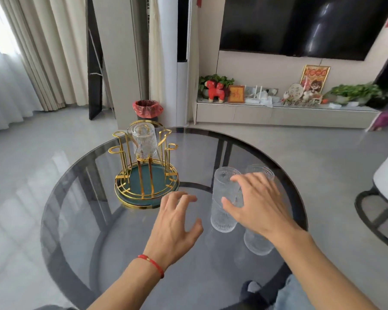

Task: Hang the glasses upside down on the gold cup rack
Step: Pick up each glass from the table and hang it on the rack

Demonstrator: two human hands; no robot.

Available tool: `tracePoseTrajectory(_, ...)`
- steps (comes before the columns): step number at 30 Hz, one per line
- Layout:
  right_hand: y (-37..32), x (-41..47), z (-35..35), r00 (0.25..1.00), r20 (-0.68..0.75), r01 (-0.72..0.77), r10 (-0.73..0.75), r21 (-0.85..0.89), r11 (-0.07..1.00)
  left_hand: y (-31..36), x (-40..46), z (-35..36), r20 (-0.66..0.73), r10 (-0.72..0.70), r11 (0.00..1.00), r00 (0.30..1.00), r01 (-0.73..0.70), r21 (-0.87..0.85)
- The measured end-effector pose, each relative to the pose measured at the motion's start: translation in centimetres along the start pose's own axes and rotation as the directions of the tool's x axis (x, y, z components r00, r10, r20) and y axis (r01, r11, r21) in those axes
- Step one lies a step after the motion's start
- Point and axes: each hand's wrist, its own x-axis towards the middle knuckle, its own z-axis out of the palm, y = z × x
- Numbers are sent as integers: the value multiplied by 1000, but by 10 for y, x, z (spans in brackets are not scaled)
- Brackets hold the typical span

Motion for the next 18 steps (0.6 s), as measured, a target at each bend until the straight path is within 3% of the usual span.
tracePoseTrajectory(13, -3, -2, 27, 997, 51, 58, -54, -89, 994, -4, -3, 11, 26, 7, 999, 1000, -6, -37)
tracePoseTrajectory(18, -14, -7, 21, 988, -63, 145, -143, 24, 989, 1, 0, 11, 79, -2, 992, 997, 12, -129)
